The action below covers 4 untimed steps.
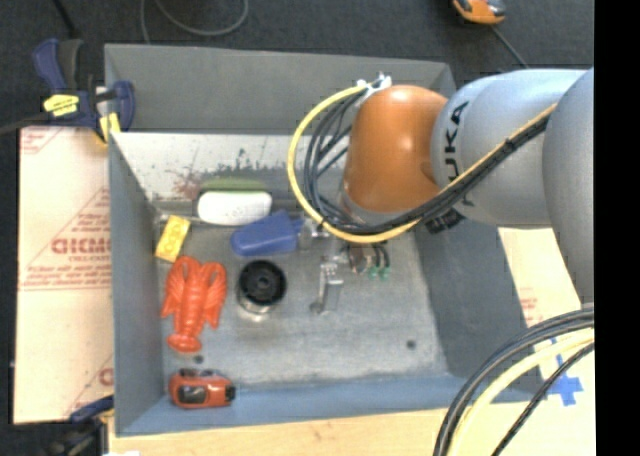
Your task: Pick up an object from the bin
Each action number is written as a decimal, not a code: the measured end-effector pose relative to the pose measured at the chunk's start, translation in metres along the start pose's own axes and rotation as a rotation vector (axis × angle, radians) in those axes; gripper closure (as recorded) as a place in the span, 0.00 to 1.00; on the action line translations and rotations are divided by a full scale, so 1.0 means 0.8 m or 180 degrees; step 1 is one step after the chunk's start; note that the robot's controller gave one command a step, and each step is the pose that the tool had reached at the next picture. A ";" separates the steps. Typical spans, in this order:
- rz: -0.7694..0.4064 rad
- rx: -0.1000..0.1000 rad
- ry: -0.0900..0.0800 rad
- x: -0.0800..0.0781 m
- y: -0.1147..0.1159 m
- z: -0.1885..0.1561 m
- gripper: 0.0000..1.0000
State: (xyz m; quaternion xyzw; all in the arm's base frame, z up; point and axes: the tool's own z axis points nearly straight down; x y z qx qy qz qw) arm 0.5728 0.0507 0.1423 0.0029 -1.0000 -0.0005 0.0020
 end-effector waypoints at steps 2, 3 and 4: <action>-0.0320 0.0005 -0.0054 -0.047 -0.002 0.025 0.00; -0.0357 -0.0001 -0.0016 -0.090 0.004 0.024 0.00; -0.0280 0.0001 -0.0041 -0.098 0.006 -0.011 0.00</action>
Offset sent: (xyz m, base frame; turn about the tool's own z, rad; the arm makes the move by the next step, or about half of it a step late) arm 0.0798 -0.0025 -0.0723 -0.2411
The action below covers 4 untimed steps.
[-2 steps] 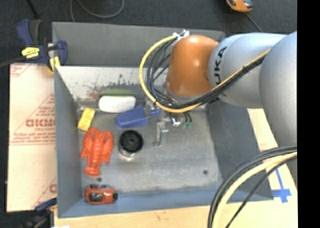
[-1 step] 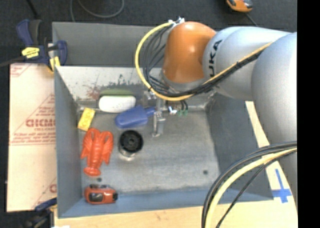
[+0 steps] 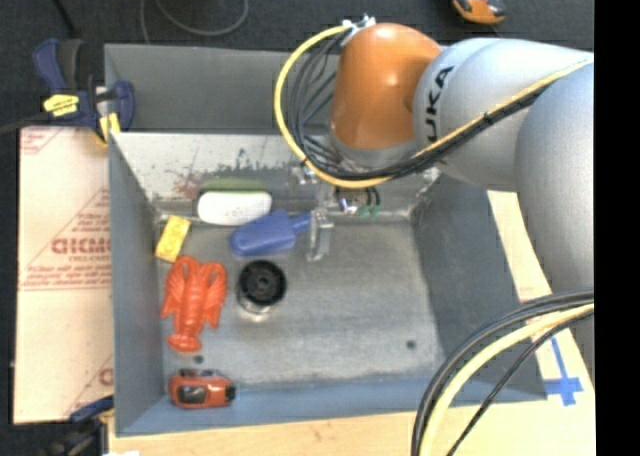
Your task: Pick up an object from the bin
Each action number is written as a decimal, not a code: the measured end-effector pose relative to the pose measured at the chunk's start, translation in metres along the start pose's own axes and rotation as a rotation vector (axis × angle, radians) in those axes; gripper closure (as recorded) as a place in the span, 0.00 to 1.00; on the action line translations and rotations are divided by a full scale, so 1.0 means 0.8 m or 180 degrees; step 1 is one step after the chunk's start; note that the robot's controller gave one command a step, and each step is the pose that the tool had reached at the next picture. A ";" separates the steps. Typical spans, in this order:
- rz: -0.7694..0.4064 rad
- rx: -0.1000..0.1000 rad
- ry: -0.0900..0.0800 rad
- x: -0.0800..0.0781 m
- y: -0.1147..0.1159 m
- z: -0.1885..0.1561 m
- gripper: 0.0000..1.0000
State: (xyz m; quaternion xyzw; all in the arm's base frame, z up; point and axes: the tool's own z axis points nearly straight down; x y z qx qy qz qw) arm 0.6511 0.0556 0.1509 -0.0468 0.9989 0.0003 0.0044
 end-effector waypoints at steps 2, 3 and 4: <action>0.0161 -0.0008 -0.0045 -0.009 -0.010 0.091 1.00; 0.0163 -0.0009 -0.0045 -0.009 -0.010 0.091 1.00; 0.0163 -0.0003 -0.0004 -0.013 -0.011 0.063 1.00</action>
Offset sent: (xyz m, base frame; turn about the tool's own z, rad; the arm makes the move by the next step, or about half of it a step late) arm 0.0024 -0.0079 -0.0809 0.0508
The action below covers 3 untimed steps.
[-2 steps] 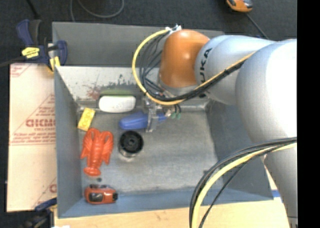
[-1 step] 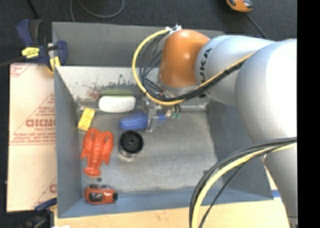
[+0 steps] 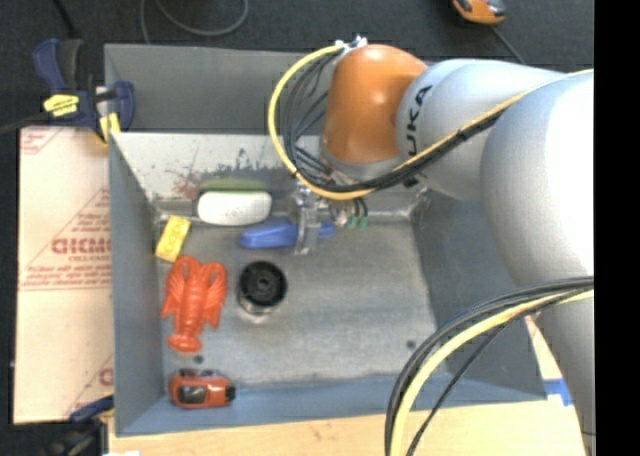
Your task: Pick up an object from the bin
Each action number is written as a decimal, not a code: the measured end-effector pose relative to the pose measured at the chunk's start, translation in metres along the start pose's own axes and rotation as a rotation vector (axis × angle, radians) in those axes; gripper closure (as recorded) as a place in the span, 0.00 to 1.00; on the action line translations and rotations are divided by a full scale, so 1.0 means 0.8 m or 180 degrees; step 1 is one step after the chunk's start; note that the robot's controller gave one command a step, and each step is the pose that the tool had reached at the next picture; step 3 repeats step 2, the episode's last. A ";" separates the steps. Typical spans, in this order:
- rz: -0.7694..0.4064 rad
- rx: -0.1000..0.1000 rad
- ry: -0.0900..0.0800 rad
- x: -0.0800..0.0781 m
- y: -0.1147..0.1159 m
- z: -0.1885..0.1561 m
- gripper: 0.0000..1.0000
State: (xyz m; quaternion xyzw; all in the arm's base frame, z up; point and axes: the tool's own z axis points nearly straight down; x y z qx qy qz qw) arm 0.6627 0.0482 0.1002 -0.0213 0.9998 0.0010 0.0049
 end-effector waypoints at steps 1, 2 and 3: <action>0.0003 0.0001 0.0006 0.000 0.000 -0.034 1.00; 0.0003 0.0001 0.0006 -0.003 0.000 -0.063 1.00; 0.0003 0.0001 0.0006 -0.003 0.000 -0.063 1.00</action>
Offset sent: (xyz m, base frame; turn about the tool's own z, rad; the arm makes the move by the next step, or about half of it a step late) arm -0.0001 0.0000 0.0484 0.0000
